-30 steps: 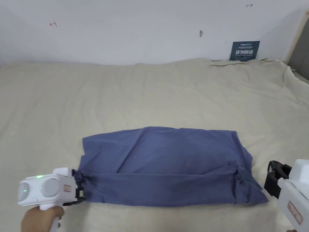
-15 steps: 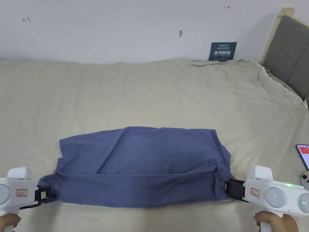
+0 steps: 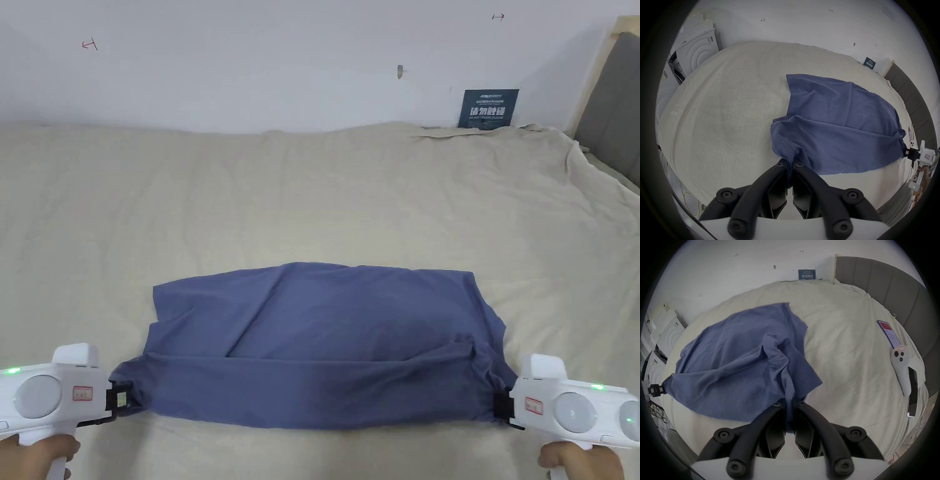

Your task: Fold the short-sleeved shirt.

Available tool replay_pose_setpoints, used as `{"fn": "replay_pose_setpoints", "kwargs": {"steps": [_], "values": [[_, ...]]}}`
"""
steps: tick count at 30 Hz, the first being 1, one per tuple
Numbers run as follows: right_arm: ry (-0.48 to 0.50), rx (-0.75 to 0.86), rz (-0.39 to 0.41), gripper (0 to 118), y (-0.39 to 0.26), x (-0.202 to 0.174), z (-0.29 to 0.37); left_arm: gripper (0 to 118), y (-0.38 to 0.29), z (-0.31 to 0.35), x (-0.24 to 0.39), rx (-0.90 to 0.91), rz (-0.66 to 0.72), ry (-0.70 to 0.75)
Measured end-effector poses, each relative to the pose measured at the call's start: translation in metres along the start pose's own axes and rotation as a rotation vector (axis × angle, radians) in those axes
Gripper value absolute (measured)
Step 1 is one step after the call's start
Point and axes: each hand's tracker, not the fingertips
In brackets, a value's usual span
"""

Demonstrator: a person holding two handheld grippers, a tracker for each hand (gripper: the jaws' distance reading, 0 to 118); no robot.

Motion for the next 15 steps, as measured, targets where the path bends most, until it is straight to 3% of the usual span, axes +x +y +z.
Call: {"fn": "replay_pose_setpoints", "kwargs": {"steps": [10,15], "values": [[0.067,0.154,-0.059,5,0.001,0.027,0.074,2,-0.003,0.019,-0.032,0.051,0.033,0.023],[0.106,0.143,-0.091,5,-0.021,0.037,0.104,2,-0.033,0.035,-0.043,0.032,0.049,-0.007]]}}
